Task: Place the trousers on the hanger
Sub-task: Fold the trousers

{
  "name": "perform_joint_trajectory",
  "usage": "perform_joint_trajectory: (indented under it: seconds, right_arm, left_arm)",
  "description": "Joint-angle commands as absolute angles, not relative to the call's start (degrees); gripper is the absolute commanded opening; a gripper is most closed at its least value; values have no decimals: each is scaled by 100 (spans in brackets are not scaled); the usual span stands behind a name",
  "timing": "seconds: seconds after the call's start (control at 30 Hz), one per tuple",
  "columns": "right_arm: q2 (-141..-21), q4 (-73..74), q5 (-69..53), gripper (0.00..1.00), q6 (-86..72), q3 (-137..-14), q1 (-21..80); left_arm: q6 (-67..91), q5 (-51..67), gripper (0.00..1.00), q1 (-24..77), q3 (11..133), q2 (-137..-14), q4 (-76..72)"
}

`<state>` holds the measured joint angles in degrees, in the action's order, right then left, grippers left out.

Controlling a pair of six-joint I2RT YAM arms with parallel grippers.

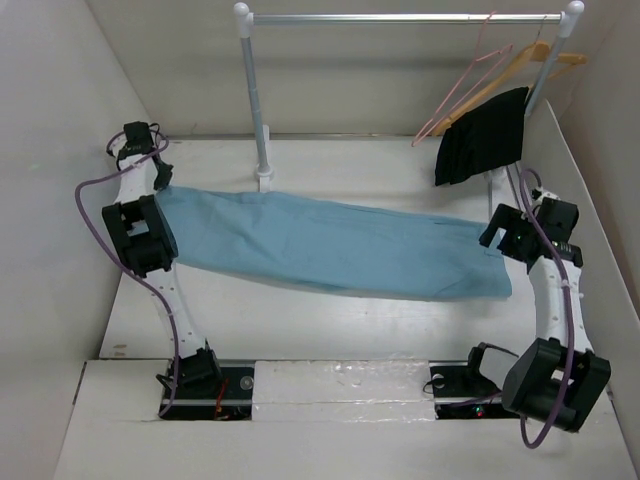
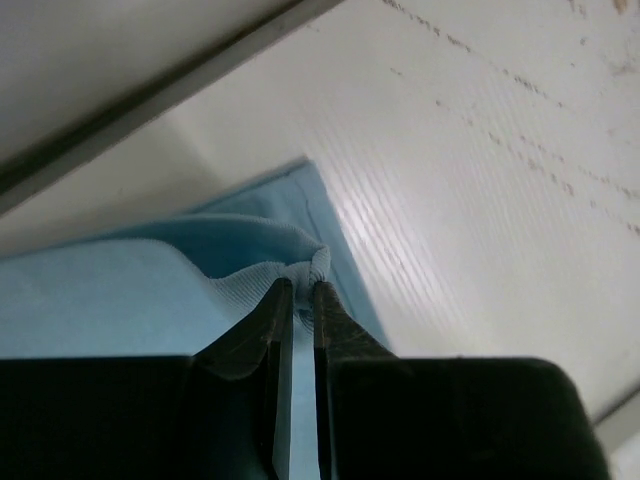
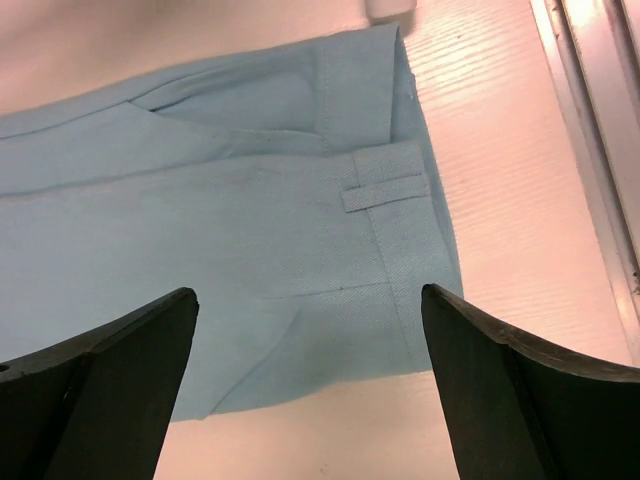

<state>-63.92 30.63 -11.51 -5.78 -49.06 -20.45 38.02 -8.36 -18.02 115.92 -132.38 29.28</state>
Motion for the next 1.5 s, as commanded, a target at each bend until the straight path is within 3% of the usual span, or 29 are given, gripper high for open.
perform_joint_trajectory:
  seconds: [0.0,0.1,0.13,0.2,0.27,0.33,0.4,0.53,0.6,0.73,0.87,0.93,1.0,1.03,1.23,1.33,1.4,1.47]
  right_arm:
    - [-6249,3137,-1037,98,-388,-5071,-2092]
    - [-6538,2770,-1493,85,-194,-4983,-2311]
    - [-6635,2769,-1720,75,-219,-5001,-2390]
    - [-6828,2516,-1758,71,-185,-5027,-2452]
    - [-7213,2286,-1600,47,-141,-5150,-2600]
    - [-7670,2092,-1896,34,-114,-5587,-2662]
    - [-8319,2153,-1977,39,130,-5905,-2585]
    - [-8763,2365,-1407,72,106,-6144,-2505]
    - [-8780,2303,-1389,76,9,-5907,-2505]
    - [-8517,2206,-1327,76,-237,-5265,-2505]
    - [-8463,2181,-975,75,-71,-5055,-2637]
    - [-8630,2066,-1326,68,-70,-5062,-2777]
    - [-8841,1829,-1520,57,132,-5097,-2777]
    - [-8859,1741,-1564,57,141,-5098,-2777]
    - [-8859,1240,-1836,66,158,-5106,-2900]
    - [-9052,1055,-2056,58,35,-5203,-2900]
    - [-9157,993,-2039,39,9,-5238,-2900]
    - [-9219,985,-1995,38,9,-5273,-2900]
  left_arm:
    - [3937,-676,0,-1802,11110,-11946,2391]
    - [3955,-852,0,-1802,11047,-11882,2294]
    - [3955,-861,0,-1802,11309,-12153,2372]
    - [3955,-879,0,-1802,11670,-12540,2478]
    - [3981,-791,0,-1802,12521,-13295,2960]
    - [3981,-677,0,-1802,13119,-13866,3303]
    - [3964,-607,0,-1802,13026,-13948,3217]
    - [3885,-536,0,-1802,12489,-13912,2865]
    - [3832,-519,0,-1802,12507,-13983,2926]
    - [3656,-501,6,-1802,12270,-13922,2962]
    - [3560,-379,30,-1802,11752,-13431,2743]
    - [3612,-264,38,-1802,11287,-13001,2444]
    - [3656,-141,38,-1750,10726,-12528,2103]
    - [3665,-123,38,-1749,10566,-12350,1996]
    - [3683,-132,36,-1644,10265,-12014,1959]
    - [3683,-132,36,-1583,10143,-11998,2022]
    - [3656,-123,35,-1512,9811,-11796,1830]
    - [3674,-53,34,-1424,9599,-11646,1688]
